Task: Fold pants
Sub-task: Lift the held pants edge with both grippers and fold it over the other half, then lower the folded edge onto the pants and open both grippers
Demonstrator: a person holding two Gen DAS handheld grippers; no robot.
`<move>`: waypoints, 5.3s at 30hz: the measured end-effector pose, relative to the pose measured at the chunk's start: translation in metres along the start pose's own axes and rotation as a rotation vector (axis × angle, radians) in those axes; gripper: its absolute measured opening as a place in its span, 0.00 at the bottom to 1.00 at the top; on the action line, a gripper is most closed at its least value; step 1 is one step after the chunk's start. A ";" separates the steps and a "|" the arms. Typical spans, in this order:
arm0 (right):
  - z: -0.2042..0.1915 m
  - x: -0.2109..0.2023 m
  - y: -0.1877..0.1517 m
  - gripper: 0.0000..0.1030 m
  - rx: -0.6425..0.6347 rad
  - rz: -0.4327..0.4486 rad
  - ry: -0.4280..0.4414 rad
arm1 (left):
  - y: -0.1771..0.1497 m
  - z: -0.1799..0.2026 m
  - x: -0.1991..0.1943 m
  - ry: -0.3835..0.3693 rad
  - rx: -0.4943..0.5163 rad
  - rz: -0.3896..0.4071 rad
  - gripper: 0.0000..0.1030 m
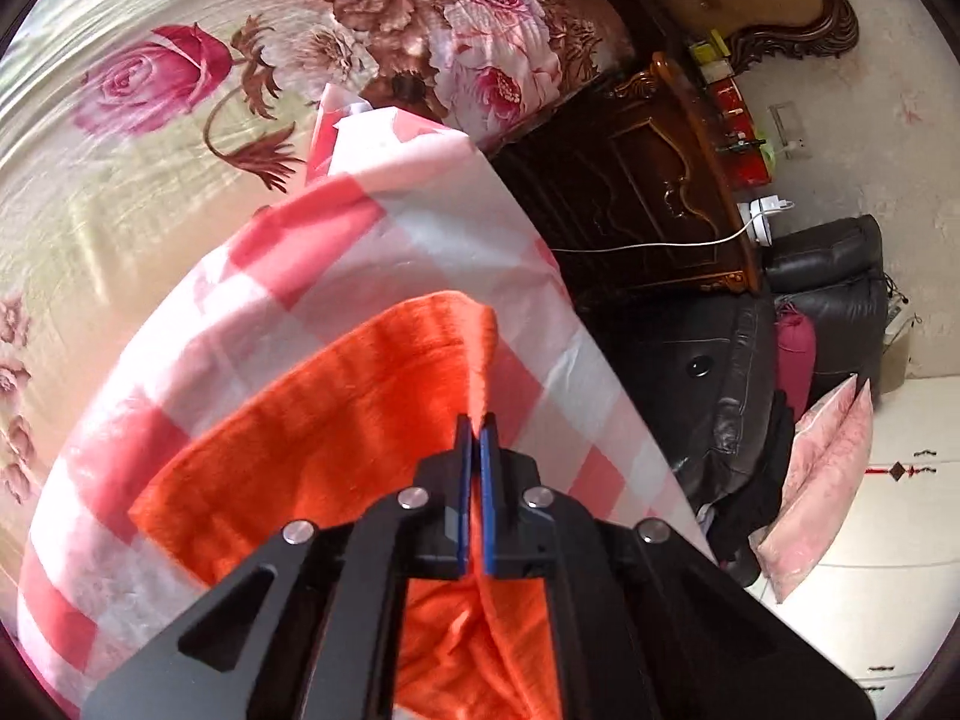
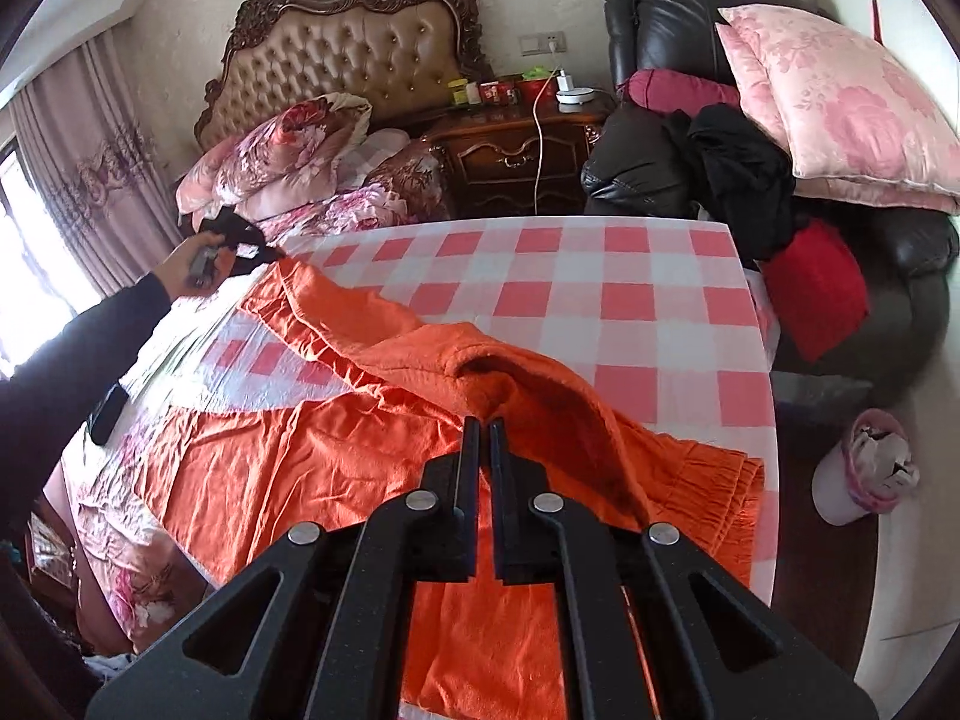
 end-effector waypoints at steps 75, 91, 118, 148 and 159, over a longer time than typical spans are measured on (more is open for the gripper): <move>0.138 -0.053 -0.181 0.10 0.843 -0.011 -0.316 | -0.270 -0.310 -0.281 -0.223 -0.138 0.041 0.02; 0.113 -0.079 -0.161 0.09 0.654 0.008 -0.357 | -0.273 -0.300 -0.320 -0.244 -0.124 0.108 0.02; 0.097 -0.047 -0.175 0.20 0.381 -0.146 -0.518 | -0.185 -0.233 -0.271 -0.037 0.527 0.213 0.34; 0.114 -0.067 -0.181 0.26 0.599 -0.053 -0.325 | -0.214 -0.233 -0.316 -0.149 0.381 0.312 0.42; 0.128 -0.070 -0.178 0.17 0.586 0.003 -0.394 | -0.341 -0.289 -0.325 -0.255 0.126 0.243 0.41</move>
Point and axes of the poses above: each gripper's, at about its wrist camera, not at the fingertips, and x roughly the way its jaws point, z to its right, y to its top, the point moved 2 cm from there along x, roughly the way its jaws point, and after that the axes turned 15 degrees about z, right-handed, at the moved point
